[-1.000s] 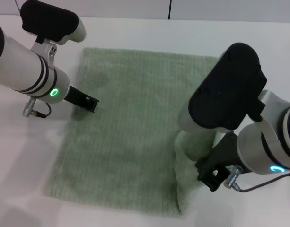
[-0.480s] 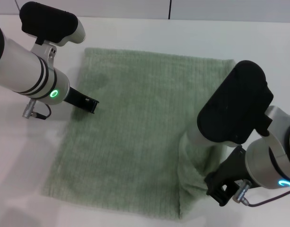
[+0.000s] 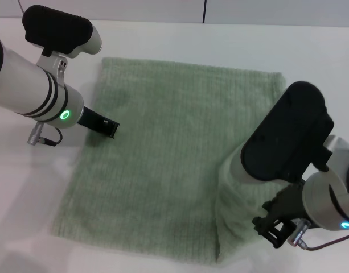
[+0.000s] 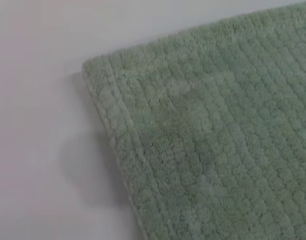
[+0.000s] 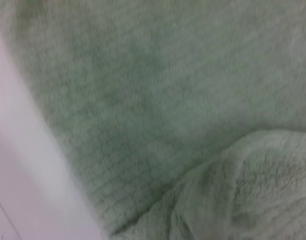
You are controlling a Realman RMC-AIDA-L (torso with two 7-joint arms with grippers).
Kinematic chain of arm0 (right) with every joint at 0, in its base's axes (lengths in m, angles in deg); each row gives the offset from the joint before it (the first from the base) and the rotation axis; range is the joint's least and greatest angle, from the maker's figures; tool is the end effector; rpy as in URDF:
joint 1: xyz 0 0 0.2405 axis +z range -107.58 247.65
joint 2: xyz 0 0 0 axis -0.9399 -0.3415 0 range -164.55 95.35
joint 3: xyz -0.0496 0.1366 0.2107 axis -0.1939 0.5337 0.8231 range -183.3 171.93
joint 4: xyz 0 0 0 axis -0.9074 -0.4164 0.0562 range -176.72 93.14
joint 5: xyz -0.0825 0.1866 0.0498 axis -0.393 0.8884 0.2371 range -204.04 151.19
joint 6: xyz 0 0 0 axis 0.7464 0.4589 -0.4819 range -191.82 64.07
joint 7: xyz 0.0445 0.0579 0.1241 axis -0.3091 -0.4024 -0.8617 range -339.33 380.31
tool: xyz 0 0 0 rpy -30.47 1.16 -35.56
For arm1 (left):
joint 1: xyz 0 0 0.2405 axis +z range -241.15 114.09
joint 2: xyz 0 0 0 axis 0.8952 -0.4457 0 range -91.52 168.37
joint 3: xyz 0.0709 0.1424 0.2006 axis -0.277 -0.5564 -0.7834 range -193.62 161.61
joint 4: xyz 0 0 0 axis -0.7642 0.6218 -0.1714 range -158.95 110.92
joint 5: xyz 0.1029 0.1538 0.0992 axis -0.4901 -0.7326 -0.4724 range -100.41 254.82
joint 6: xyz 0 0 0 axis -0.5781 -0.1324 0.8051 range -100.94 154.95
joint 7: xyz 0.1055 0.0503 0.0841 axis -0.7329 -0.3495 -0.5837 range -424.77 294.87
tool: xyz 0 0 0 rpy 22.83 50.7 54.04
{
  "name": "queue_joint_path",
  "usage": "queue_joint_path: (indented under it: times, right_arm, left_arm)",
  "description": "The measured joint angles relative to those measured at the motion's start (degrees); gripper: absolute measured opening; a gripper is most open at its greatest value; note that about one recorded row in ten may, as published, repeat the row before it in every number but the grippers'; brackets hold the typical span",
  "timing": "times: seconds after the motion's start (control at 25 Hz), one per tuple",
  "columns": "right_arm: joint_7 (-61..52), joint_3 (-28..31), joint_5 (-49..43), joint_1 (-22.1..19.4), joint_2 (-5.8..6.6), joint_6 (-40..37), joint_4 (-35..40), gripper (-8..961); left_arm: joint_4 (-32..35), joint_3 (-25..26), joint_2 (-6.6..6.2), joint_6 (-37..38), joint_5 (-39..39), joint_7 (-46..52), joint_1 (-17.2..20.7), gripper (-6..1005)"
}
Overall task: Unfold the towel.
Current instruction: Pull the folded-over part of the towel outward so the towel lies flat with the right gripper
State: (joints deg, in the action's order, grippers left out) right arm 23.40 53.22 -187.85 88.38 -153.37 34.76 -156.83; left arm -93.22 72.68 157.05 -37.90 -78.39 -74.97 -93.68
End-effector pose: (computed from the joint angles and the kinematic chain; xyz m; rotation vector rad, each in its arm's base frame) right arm 0.1228 0.2216 -0.0403 -2.5515 0.6900 -0.6949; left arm -0.2218 0.3716 -0.0330 -2.2045 -1.1514 0.3584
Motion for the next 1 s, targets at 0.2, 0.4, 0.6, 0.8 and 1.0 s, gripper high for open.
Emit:
queue_joint_path:
  times: [0.2,0.4,0.6,0.8,1.0]
  right_arm:
    - [-0.29,0.31,0.13,-0.22,0.03,-0.14,-1.55,224]
    - [-0.42,1.25,0.56,0.46,-0.14,-0.29,-1.86,424]
    - [-0.45,1.16,0.15,2.36,-0.36,-5.3,-1.07,423]
    - [0.83,0.69,1.37,6.18,-0.43,-12.72,4.32,423]
    - [2.62,0.56,8.34,11.78,-0.53,-17.39,17.18,423]
  left_arm:
    - [-0.91,-0.01,-0.06,-0.39,0.03,0.0,-0.08,-1]
    - [-2.36,-0.32,-0.22,-0.83,-0.06,0.0,0.11,-1]
    - [-3.03,-0.43,-0.22,-1.12,-0.23,0.0,0.14,-1]
    - [-3.65,-0.51,-0.2,-1.38,-0.38,0.0,0.14,-2]
    - [-3.43,-0.31,-0.22,-1.28,-0.42,0.0,0.08,-2]
